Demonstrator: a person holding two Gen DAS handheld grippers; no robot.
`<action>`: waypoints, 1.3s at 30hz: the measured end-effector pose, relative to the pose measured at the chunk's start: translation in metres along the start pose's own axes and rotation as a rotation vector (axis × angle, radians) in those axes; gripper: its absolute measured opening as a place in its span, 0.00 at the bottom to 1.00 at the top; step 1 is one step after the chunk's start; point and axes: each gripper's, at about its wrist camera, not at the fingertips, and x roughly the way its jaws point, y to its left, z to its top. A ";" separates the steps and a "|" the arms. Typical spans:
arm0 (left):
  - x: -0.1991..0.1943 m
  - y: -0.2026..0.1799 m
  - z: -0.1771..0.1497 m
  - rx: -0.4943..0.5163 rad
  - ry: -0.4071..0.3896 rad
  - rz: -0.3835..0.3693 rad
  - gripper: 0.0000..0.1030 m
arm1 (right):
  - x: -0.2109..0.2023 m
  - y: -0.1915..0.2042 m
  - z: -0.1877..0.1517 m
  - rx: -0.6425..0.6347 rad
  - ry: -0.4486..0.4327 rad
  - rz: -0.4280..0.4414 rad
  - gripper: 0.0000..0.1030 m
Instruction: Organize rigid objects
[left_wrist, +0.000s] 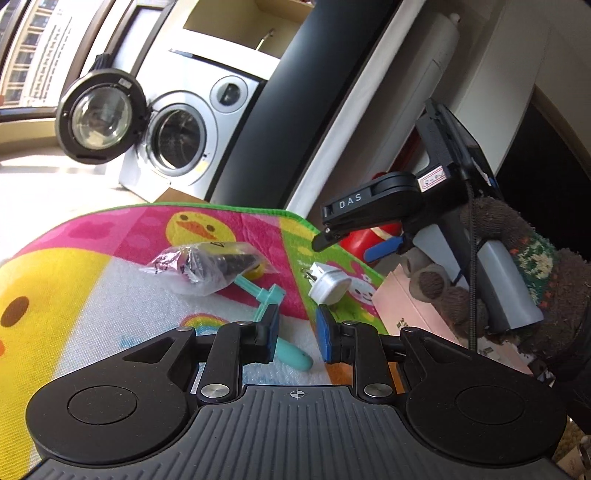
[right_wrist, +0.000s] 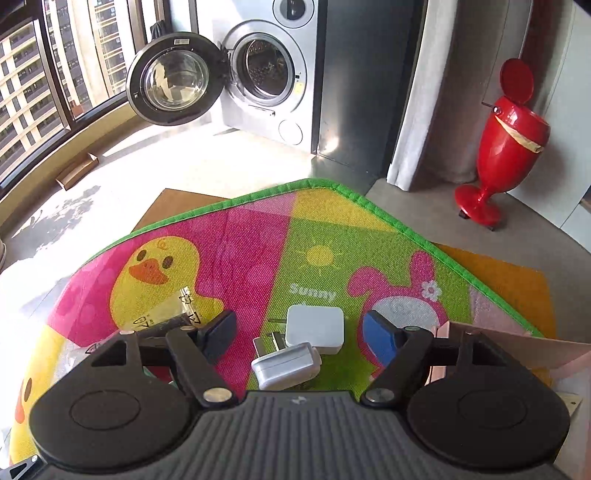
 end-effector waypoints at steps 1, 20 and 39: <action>0.001 0.001 0.000 -0.007 0.003 -0.006 0.23 | 0.010 0.002 0.002 -0.003 0.010 -0.026 0.72; 0.001 -0.002 -0.005 0.023 0.027 -0.006 0.24 | -0.053 -0.002 -0.065 0.003 0.049 0.275 0.58; 0.074 -0.039 0.020 0.165 0.266 -0.034 0.26 | -0.164 -0.080 -0.269 -0.092 -0.219 0.018 0.58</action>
